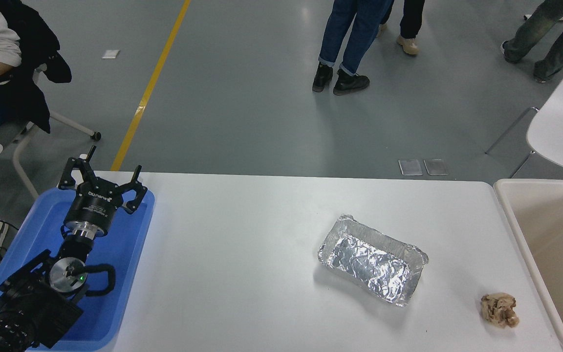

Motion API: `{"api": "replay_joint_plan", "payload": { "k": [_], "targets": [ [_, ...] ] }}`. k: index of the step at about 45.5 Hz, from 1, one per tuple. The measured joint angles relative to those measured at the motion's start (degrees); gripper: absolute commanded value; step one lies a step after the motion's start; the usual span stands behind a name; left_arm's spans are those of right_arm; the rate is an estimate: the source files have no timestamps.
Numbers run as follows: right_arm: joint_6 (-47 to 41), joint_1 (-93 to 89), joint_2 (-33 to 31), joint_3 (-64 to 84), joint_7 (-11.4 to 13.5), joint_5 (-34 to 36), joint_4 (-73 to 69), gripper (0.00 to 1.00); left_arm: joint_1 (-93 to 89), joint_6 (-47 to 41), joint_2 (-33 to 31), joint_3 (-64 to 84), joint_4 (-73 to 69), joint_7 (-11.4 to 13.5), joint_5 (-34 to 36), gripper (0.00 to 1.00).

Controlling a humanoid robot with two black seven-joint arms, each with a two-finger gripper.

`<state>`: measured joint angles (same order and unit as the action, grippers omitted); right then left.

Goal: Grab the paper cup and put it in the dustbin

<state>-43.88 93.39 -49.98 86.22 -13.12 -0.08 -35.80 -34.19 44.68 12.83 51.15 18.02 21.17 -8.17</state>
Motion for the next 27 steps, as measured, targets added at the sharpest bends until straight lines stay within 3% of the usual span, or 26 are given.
{"api": "replay_joint_plan", "payload": {
  "k": [11,27],
  "targets": [
    [10.2,-21.2,0.9,-14.6,0.1,0.1,8.3,0.00,0.0,0.0,0.0,0.0,0.0,0.0,0.0,1.00],
    [35.0,-43.9,6.2,-32.3,1.5,0.9,15.5,0.00,0.0,0.0,0.0,0.0,0.0,0.0,0.0,1.00]
  ]
}}
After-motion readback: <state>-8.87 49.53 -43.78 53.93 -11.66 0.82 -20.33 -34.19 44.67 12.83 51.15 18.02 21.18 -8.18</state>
